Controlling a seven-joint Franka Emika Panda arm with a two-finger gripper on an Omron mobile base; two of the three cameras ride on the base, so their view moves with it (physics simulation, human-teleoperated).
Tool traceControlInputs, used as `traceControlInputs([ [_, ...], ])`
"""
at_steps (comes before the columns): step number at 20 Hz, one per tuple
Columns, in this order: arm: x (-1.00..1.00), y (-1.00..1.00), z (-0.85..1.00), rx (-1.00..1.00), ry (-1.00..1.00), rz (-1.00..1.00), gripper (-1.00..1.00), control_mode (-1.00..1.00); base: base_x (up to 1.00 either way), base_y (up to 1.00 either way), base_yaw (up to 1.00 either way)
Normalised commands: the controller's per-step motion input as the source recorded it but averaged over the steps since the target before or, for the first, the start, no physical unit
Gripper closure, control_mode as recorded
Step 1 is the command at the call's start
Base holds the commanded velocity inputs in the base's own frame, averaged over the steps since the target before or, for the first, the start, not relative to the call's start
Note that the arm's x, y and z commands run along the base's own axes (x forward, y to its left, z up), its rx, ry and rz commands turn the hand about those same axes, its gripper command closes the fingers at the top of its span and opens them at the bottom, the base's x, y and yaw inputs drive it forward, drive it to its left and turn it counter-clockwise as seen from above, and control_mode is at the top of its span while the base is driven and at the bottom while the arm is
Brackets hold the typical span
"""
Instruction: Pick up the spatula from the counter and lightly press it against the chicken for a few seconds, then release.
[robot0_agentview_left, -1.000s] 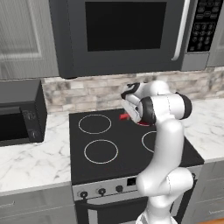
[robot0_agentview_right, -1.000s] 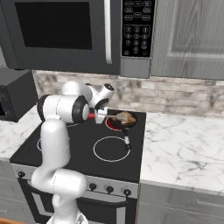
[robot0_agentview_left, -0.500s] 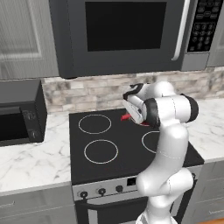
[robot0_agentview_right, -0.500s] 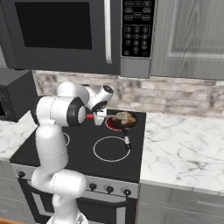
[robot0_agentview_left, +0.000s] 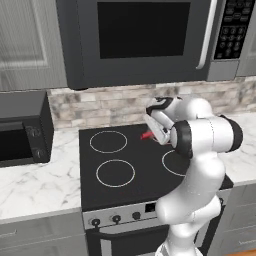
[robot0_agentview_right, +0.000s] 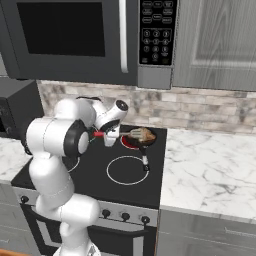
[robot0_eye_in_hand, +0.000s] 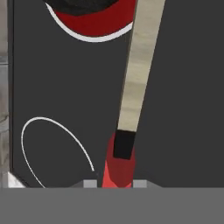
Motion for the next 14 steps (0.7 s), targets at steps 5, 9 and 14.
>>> traceControlInputs([
  [5, -0.53, 0.06, 0.49, 0.03, -0.06, 0.00, 1.00, -1.00, 0.00, 0.00, 0.00],
  [9, -0.53, 0.09, 0.49, 0.02, -0.07, 0.00, 1.00, -1.00, 0.00, 0.00, 0.00],
  [14, -0.55, 0.14, 0.50, 0.02, -0.04, 0.00, 1.00, -1.00, 0.00, 0.00, 0.00],
])
